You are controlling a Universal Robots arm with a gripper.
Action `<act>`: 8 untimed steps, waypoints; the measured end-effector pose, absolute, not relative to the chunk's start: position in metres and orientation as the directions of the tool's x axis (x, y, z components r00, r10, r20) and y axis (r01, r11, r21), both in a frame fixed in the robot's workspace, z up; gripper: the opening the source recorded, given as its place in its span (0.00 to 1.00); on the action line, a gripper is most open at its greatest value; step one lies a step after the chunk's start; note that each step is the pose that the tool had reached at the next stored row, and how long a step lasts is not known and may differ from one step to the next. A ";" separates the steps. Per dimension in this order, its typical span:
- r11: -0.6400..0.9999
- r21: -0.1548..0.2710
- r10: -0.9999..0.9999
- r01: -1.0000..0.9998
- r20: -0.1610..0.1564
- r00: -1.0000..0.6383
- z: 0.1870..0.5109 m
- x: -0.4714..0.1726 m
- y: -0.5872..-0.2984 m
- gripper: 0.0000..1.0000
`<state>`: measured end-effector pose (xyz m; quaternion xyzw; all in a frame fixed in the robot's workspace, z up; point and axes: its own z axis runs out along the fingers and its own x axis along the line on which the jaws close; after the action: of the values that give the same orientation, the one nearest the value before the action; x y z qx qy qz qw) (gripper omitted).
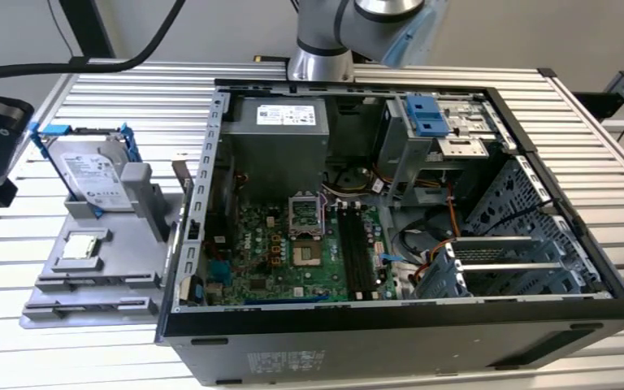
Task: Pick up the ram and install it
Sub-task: 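Pick up the ram and move it above insertion slot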
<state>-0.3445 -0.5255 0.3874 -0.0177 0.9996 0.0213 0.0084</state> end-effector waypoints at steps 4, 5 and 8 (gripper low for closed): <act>0.994 0.041 -0.103 -0.103 -0.017 -0.995 0.387 -0.345 -0.525 0.00; 0.992 0.040 -0.121 -0.122 -0.017 -0.992 0.387 -0.345 -0.525 0.00; 0.984 0.039 -0.173 -0.173 -0.017 -0.985 0.387 -0.345 -0.525 0.00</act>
<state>-0.3446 -0.5255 0.3874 -0.0869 0.9960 0.0202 0.0069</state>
